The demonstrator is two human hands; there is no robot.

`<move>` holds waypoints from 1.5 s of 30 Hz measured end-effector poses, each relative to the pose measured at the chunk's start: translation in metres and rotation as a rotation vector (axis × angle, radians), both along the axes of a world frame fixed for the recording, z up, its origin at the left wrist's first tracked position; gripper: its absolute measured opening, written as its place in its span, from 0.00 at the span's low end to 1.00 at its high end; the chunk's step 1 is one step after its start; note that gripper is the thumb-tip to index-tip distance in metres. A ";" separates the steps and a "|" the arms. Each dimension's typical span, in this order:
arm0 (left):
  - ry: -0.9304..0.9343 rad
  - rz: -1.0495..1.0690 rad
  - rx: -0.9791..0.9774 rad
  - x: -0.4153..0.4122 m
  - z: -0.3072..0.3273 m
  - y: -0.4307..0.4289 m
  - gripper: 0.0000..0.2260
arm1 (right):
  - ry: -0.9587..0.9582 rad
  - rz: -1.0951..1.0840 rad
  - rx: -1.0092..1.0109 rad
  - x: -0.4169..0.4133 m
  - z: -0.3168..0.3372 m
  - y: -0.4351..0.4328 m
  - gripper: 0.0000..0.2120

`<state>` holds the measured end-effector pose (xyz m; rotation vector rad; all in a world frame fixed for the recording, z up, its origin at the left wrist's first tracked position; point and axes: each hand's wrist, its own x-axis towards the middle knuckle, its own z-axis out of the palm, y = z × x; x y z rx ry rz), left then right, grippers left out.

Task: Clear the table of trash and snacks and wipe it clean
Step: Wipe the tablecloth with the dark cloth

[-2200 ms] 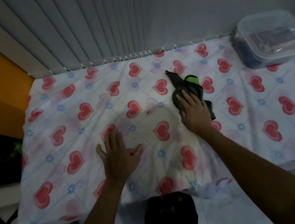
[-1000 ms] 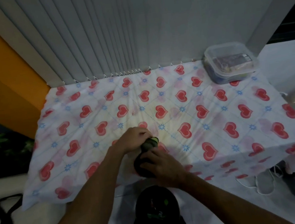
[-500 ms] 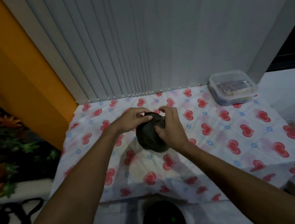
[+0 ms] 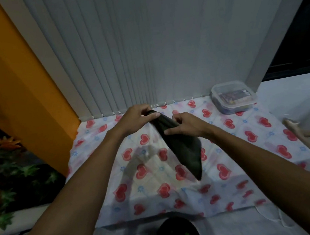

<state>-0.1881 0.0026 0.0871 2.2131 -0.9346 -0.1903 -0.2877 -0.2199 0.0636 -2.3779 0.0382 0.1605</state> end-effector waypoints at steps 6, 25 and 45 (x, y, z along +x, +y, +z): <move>0.053 -0.006 -0.061 -0.008 0.001 -0.019 0.13 | 0.332 0.100 0.225 -0.029 -0.003 -0.052 0.17; 0.058 0.013 -0.034 -0.067 -0.019 -0.124 0.07 | 0.075 0.102 0.045 -0.039 -0.072 -0.136 0.37; 0.540 0.123 -0.168 -0.106 -0.061 -0.164 0.11 | 0.410 0.057 0.326 -0.092 -0.046 -0.322 0.17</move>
